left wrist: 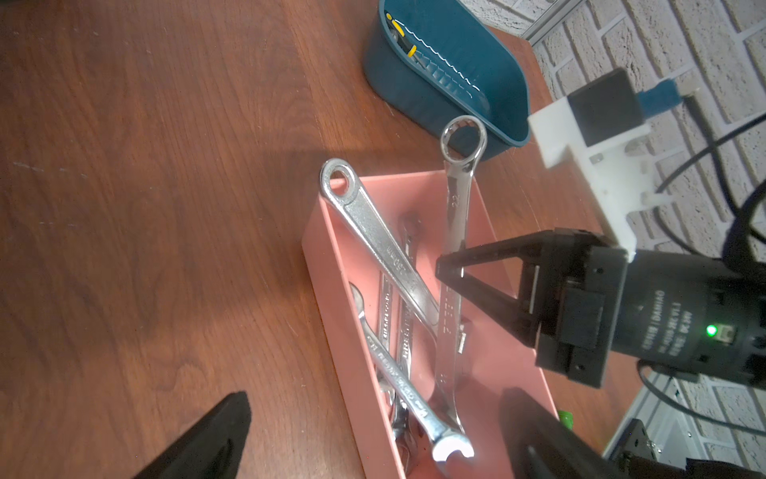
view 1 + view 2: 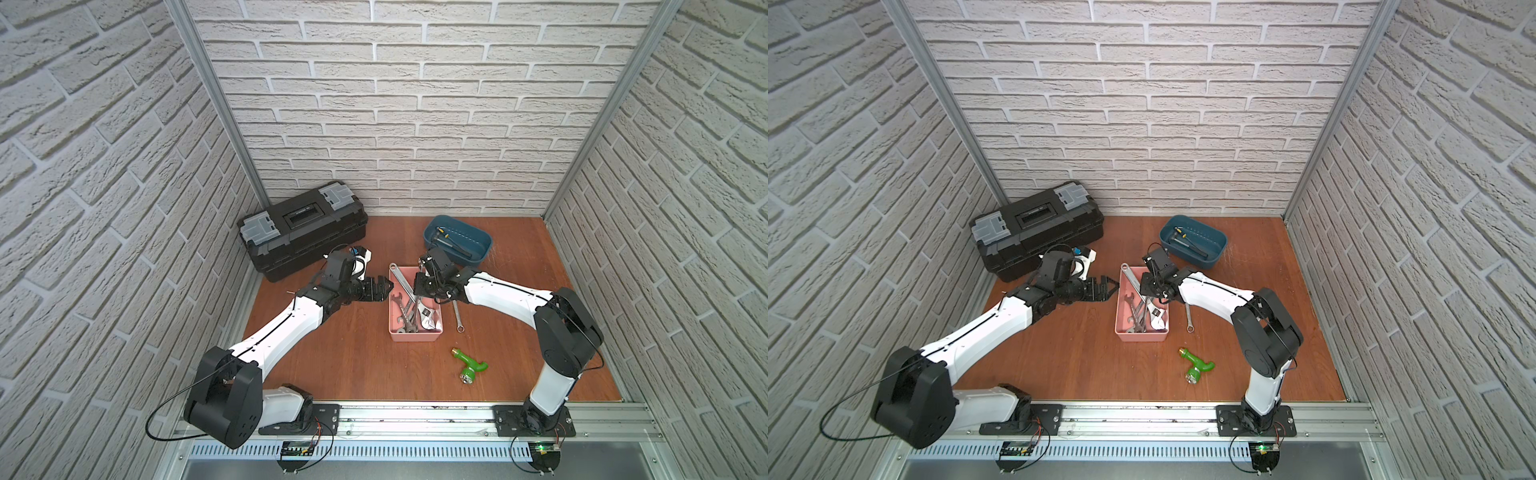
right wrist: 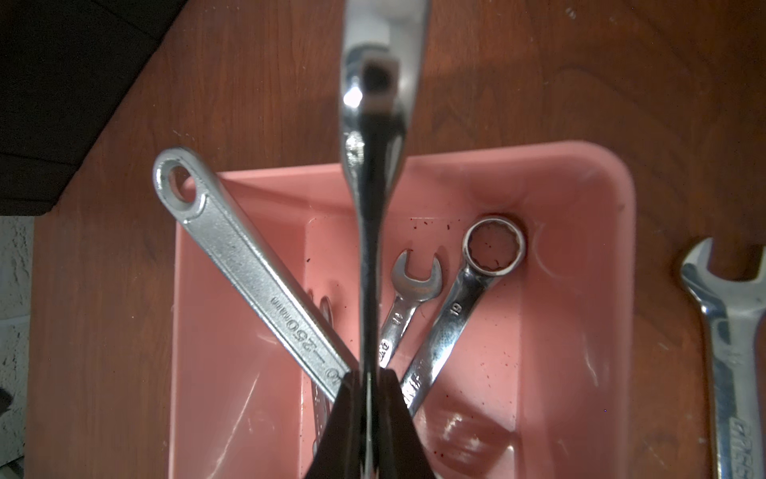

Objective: Take out the wrench from the storage box
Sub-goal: Pick up the wrench from the storage box.

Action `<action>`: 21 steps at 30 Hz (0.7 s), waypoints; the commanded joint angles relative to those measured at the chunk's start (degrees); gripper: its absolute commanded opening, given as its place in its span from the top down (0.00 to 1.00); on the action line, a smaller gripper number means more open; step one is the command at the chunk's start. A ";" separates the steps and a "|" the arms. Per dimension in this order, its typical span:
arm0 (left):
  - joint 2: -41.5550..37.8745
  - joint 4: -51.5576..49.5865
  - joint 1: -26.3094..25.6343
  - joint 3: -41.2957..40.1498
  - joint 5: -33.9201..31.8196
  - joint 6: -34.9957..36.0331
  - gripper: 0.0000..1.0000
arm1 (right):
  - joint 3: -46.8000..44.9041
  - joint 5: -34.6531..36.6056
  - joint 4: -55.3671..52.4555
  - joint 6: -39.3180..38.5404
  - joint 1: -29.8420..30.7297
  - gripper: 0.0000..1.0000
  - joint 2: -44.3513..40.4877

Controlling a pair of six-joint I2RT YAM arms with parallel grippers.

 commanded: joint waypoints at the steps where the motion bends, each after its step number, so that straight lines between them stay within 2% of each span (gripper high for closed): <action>1: 0.34 1.47 0.34 0.89 0.76 0.74 0.02 | 2.52 -0.63 0.96 -1.49 0.79 0.97 -6.56; 6: 0.91 1.17 0.42 1.95 1.06 0.66 0.02 | 3.27 -0.10 -2.69 -4.72 0.67 0.97 -10.80; 11: 1.27 0.52 0.36 3.29 1.41 0.69 0.02 | 4.86 -2.79 -7.63 -9.67 -1.60 0.97 -15.26; 15: 0.97 0.37 0.31 3.55 1.57 0.45 0.02 | 6.09 -10.57 -15.05 -16.46 -7.17 0.97 -18.33; 21: 1.47 0.37 -0.93 4.13 0.93 -0.01 0.02 | 2.71 -19.15 -24.05 -27.72 -17.85 0.97 -22.31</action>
